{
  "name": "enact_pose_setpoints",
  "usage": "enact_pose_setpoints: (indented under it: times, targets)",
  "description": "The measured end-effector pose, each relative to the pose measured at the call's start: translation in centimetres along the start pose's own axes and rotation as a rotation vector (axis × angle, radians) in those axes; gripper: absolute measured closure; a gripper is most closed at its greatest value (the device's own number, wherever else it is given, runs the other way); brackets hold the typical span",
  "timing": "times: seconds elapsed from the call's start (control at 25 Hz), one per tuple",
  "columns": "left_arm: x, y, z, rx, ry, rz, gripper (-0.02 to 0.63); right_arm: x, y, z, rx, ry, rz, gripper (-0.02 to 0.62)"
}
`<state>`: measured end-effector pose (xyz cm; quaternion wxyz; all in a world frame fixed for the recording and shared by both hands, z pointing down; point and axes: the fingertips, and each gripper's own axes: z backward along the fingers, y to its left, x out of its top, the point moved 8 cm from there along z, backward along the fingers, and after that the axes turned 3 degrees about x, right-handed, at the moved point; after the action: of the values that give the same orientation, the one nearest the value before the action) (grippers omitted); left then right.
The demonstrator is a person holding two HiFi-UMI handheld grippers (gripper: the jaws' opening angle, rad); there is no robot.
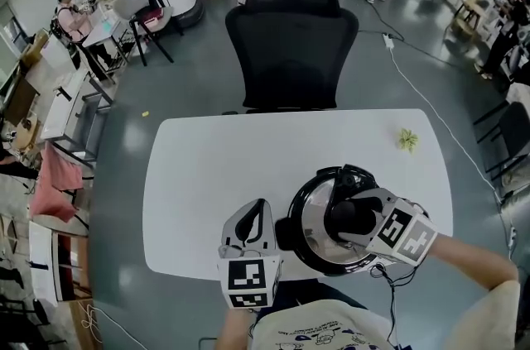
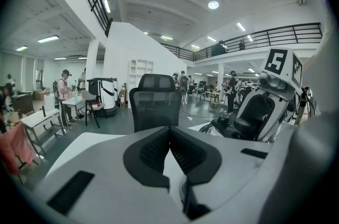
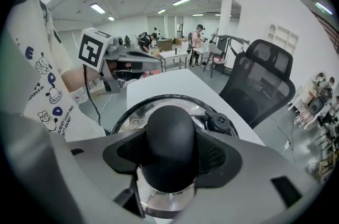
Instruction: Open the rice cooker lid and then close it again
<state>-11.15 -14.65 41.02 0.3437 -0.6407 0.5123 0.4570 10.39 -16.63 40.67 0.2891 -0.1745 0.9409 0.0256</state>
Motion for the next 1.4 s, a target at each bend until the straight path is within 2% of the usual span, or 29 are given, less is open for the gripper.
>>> enact_pose_setpoints:
  times: [0.32, 0.64, 0.72, 0.96, 1.24, 1.4]
  targets:
    - [0.2, -1.1, 0.1, -0.009, -0.006, 0.007, 0.592, -1.4, -0.5, 2.4, 0.043, -0.134, -0.013, 0.301]
    - [1.4, -1.8, 0.0, -0.034, -0.025, 0.001, 0.592, -1.8, -1.1, 6.0, 0.027, -0.297, -0.061, 0.302]
    - [1.6, -2.2, 0.1, -0.041, -0.030, 0.001, 0.592, -2.0, -1.4, 7.3, 0.012, -0.367, -0.117, 0.302]
    - [2.5, -3.3, 0.3, -0.055, -0.056, -0.002, 0.592, -2.9, -2.9, 11.3, 0.020, -0.655, -0.386, 0.302]
    - [3.7, -4.8, 0.6, -0.093, -0.094, -0.008, 0.592, -4.3, -2.9, 14.5, 0.000, -0.906, -0.540, 0.301]
    - [4.4, -5.8, 0.7, -0.114, -0.127, -0.014, 0.592, -5.1, -2.6, 16.0, -0.029, -0.997, -0.592, 0.302]
